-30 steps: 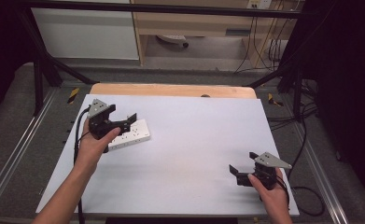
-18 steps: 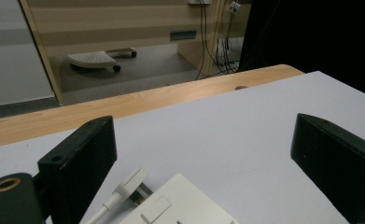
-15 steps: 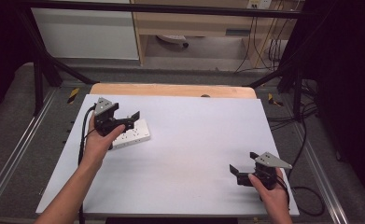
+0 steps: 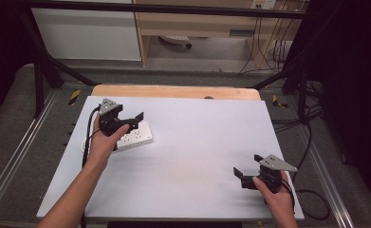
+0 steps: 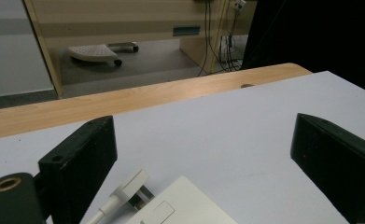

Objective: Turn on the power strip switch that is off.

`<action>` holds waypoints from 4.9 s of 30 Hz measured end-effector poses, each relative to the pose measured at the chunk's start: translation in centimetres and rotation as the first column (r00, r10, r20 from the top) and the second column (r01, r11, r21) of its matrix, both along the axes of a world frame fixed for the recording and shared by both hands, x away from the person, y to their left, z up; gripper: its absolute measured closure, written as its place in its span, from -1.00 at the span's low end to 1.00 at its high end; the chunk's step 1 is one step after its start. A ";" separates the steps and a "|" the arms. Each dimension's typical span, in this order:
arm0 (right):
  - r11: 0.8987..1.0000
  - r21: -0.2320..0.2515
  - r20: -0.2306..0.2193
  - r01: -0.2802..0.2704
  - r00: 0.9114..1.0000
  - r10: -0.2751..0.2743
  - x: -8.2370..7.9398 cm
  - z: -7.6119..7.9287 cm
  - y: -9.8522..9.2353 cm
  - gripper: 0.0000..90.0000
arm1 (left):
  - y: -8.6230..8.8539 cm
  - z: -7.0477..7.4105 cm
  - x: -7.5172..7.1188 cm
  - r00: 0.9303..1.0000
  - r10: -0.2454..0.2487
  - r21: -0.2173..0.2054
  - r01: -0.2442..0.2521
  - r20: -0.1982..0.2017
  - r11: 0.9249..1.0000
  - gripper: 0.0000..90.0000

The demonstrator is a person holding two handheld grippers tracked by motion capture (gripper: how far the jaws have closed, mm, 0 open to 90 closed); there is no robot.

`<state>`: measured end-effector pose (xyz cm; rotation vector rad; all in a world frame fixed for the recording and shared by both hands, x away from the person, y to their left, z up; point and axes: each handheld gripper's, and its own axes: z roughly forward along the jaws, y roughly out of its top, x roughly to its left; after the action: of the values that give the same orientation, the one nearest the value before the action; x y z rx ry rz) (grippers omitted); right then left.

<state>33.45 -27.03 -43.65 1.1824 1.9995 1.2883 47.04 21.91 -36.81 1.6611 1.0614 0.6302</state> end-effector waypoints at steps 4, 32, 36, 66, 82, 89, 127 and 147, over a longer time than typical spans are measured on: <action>1.000 -0.001 -0.001 0.001 1.000 -0.001 0.0 0.0 0.0 -0.94 | 0.1 -0.4 0.4 1.000 0.013 0.007 -0.013 -0.007 1.000 -0.81; 1.000 -0.008 -0.001 0.005 1.000 -0.005 0.1 0.0 0.0 -0.92 | 0.2 -2.7 2.6 0.994 0.065 0.062 -0.060 -0.091 0.996 -0.81; 1.000 -0.012 -0.004 0.000 1.000 -0.001 0.1 -0.1 0.1 -0.92 | 0.2 -2.9 2.7 0.993 0.065 0.068 -0.058 -0.100 0.996 -0.81; 1.000 -0.014 -0.006 -0.012 1.000 0.012 0.0 0.0 0.3 -0.93 | -0.2 -4.7 3.7 0.986 0.087 0.129 -0.068 -0.146 0.989 -0.63; 1.000 -0.014 -0.009 -0.016 1.000 0.015 0.0 0.0 0.4 -0.93 | 0.2 -5.5 3.6 0.986 0.078 0.132 -0.058 -0.147 0.989 0.20; 1.000 -0.014 -0.009 -0.013 1.000 0.013 0.0 0.0 0.3 -0.93 | 0.1 -5.9 3.3 0.986 0.057 0.115 -0.039 -0.156 0.993 0.50; 1.000 -0.011 -0.009 -0.017 1.000 0.017 0.0 0.0 0.1 -0.93 | 0.1 -7.5 2.5 0.986 0.073 0.086 -0.060 -0.151 0.994 1.00; 1.000 -0.008 -0.009 -0.019 1.000 0.019 0.0 0.0 0.1 -0.93 | 0.0 -7.6 2.3 0.975 0.133 0.107 -0.116 -0.176 0.988 1.00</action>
<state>33.42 -26.96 -43.63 1.1701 2.0245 1.2854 49.32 21.90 -44.45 1.7713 1.2929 0.6274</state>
